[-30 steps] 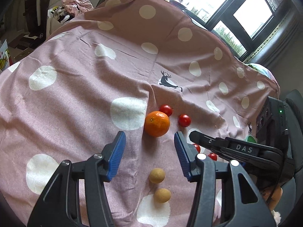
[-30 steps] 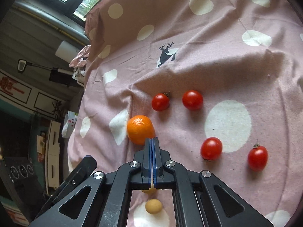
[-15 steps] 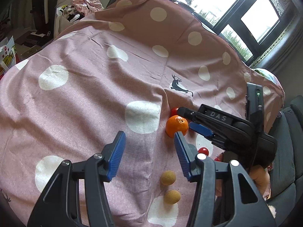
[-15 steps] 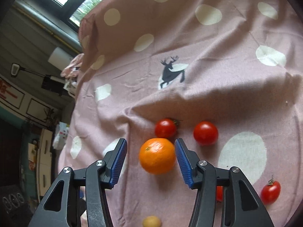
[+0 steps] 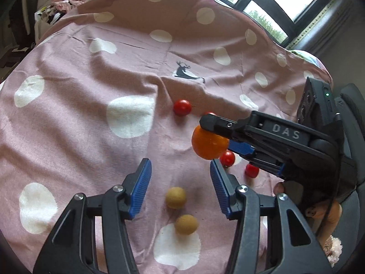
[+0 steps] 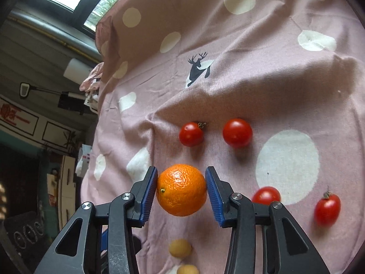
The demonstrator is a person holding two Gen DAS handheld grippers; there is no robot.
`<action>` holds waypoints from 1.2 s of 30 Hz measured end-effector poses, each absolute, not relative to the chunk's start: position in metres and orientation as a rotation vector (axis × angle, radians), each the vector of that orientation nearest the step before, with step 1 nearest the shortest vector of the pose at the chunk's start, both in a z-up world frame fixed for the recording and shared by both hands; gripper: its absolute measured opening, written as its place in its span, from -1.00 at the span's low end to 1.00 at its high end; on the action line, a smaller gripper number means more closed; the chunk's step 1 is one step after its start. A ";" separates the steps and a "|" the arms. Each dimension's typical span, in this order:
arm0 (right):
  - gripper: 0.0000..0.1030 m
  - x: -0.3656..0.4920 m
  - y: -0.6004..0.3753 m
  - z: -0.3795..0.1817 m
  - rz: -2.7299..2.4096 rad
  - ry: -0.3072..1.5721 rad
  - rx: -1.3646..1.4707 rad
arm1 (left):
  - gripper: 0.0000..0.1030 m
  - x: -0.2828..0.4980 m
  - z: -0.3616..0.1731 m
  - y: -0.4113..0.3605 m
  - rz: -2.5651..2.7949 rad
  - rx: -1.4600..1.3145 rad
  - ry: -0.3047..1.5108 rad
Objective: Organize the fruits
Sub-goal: 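Lift the second orange with the right gripper and release it into the bowl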
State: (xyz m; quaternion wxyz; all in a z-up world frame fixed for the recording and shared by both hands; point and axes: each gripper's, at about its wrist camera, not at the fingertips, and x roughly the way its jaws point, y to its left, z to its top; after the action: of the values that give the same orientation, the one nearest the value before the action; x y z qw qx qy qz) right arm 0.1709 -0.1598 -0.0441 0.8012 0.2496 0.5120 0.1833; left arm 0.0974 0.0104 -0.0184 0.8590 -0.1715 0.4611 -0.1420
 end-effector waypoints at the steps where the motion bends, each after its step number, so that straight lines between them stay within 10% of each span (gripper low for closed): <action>1: -0.12 0.165 -0.168 -0.040 0.394 1.094 0.546 | 0.04 0.096 -0.019 0.002 -0.329 -0.347 0.973; 36: -0.12 0.052 -0.348 0.022 0.204 0.845 0.635 | -0.26 0.054 0.024 -0.219 -0.770 -0.046 0.884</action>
State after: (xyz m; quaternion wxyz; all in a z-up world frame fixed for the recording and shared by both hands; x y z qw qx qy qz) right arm 0.0523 -0.3483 0.0222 0.8585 0.3025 0.4026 0.0969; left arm 0.0541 -0.2187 0.0236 0.8328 -0.0215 0.4170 -0.3633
